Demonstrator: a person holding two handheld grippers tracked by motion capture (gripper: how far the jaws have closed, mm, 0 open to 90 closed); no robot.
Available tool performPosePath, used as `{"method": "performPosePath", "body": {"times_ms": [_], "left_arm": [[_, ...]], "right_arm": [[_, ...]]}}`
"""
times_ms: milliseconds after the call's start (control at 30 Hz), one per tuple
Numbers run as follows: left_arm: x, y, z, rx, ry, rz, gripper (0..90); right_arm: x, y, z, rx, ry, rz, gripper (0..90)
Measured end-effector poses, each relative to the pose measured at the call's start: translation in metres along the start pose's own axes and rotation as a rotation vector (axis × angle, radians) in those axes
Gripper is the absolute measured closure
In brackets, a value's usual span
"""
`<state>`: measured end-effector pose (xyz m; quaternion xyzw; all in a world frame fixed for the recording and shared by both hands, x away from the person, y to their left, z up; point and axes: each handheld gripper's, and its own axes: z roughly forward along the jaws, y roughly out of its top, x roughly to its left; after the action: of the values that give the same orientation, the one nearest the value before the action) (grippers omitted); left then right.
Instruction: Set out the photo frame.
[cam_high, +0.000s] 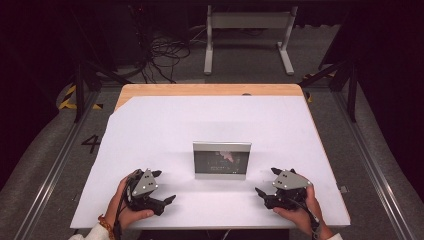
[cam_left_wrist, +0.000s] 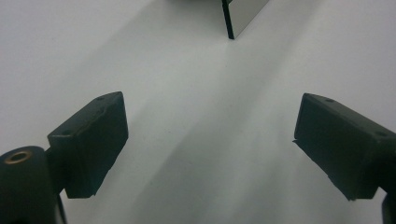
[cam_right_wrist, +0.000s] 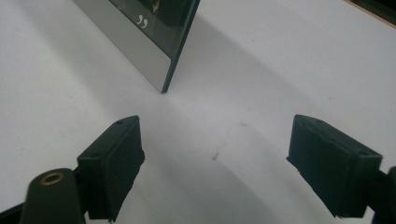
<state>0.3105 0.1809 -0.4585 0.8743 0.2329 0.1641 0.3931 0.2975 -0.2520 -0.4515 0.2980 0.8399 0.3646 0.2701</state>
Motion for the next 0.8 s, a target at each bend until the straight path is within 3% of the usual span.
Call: {"method": "performPosePath", "body": {"times_ms": [300,800], "left_arm": [[-0.001,-0.0008,0.0017,0.018,-0.001,0.017,11.2],[0.0016,-0.0007,0.001,0.008,0.016,-0.002,11.1]], "right_arm": [[-0.0006,0.0006,0.0021,0.0,0.008,-0.005,17.8],[-0.001,0.0021,0.0001,-0.011,0.007,-0.012,18.5]]}}
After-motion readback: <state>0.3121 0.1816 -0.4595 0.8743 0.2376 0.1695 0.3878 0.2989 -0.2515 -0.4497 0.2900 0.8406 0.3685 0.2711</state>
